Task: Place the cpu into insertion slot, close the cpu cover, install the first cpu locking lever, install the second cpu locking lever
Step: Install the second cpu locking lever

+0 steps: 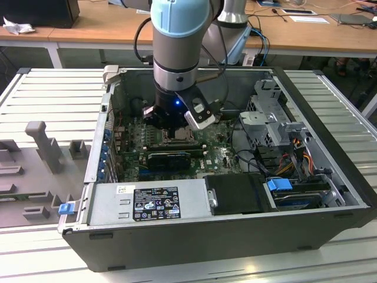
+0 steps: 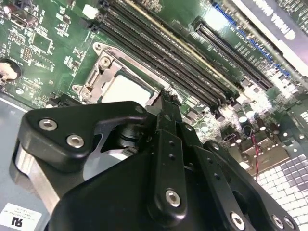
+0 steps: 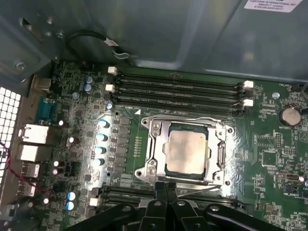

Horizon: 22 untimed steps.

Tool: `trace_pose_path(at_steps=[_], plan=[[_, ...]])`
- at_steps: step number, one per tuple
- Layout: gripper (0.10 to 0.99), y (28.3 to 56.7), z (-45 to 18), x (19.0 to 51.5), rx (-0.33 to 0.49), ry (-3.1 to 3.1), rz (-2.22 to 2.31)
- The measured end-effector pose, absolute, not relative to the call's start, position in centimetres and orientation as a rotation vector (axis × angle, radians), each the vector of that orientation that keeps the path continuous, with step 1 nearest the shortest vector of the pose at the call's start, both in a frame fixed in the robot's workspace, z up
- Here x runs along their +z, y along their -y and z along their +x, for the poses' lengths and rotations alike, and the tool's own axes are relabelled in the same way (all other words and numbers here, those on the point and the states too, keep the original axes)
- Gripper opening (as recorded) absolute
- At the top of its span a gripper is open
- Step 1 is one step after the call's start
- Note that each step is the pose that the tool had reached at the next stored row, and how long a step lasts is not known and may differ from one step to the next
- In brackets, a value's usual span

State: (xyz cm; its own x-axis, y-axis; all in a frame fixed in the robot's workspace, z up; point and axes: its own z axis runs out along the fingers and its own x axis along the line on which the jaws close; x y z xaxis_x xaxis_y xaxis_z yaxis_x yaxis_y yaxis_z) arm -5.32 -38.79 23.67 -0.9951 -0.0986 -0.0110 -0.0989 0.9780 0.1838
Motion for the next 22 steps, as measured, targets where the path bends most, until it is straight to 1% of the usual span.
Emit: trace_pose_path(at_steps=[3, 11, 17, 22], plan=[[0.106, 39.1, -5.9, 23.3, 0.307, -3.120, -0.156], [0.106, 39.2, -6.4, 21.1, 0.312, -3.120, -0.156], [0.106, 40.0, -7.3, 20.4, 0.401, -3.107, -0.155], [0.106, 40.0, -7.5, 20.0, 0.432, -3.101, -0.155]])
